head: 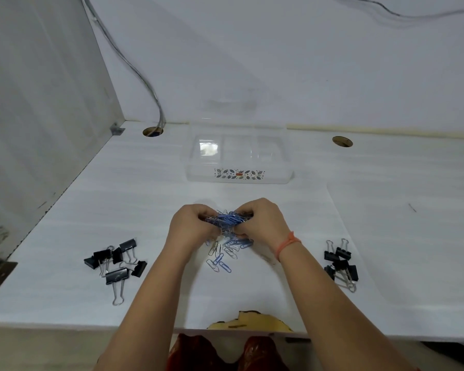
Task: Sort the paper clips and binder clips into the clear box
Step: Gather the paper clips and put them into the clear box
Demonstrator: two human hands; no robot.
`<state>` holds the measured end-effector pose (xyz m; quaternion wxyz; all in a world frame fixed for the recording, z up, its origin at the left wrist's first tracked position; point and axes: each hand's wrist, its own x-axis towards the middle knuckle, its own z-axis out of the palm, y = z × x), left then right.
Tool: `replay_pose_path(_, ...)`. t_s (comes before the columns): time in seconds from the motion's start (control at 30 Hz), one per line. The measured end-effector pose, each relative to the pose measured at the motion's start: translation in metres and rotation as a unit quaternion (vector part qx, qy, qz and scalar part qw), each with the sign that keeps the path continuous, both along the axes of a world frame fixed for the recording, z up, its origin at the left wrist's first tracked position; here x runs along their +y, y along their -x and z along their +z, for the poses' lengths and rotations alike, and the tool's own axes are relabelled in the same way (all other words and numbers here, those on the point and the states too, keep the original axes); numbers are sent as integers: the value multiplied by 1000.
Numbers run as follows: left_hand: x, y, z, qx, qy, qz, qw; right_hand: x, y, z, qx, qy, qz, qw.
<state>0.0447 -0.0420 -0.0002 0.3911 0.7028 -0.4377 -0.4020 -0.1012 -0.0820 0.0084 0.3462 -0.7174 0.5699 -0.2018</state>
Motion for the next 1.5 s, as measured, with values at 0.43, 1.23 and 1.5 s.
replay_pose_path(0.43,12,19,26,-7,19,7,1000,11,9,22,-62,-8,-20,998)
replay_pose_path(1.23,-167,2,111,26,14,-22,999,-164,-17,89,-121,-42,-97,987)
replay_pose_path(1.5,-224,-8,88,92,-109,-27,989,-209,-35,76,-31,-191,-87,977)
